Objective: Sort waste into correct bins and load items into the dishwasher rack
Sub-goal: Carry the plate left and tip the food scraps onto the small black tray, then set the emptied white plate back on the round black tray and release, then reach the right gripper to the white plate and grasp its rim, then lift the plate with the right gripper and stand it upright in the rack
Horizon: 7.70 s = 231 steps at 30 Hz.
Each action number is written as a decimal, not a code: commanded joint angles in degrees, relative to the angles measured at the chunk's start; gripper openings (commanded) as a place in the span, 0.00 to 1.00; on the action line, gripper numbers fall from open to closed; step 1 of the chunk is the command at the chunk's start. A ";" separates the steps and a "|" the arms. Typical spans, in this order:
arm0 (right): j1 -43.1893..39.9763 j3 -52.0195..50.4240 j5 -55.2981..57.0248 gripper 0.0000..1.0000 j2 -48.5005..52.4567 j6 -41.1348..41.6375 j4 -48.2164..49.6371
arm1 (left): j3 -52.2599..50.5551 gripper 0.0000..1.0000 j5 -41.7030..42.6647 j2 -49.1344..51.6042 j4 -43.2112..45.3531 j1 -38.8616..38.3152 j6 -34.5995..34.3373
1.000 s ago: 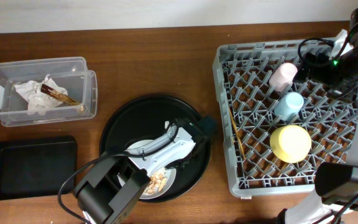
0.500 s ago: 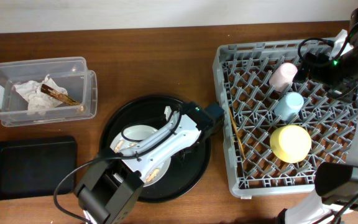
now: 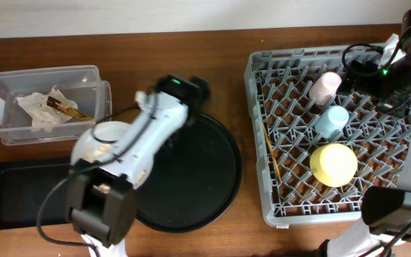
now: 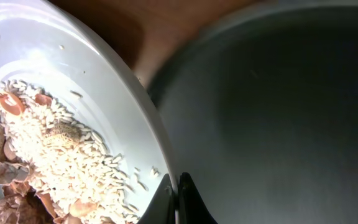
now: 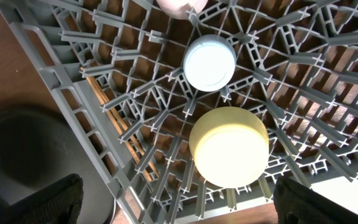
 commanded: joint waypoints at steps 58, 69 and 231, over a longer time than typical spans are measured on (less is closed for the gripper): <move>-0.15 0.85 0.72 0.98 -0.11 0.44 -0.13 | 1.25 0.01 91.23 0.35 8.46 86.03 48.26; -0.15 0.85 0.72 0.98 -0.11 0.44 -0.13 | 1.20 0.01 92.96 0.37 3.93 87.60 51.43; 28.17 -7.34 45.99 0.04 -1.60 23.32 12.76 | 14.47 0.99 13.64 -10.23 -7.37 49.16 18.53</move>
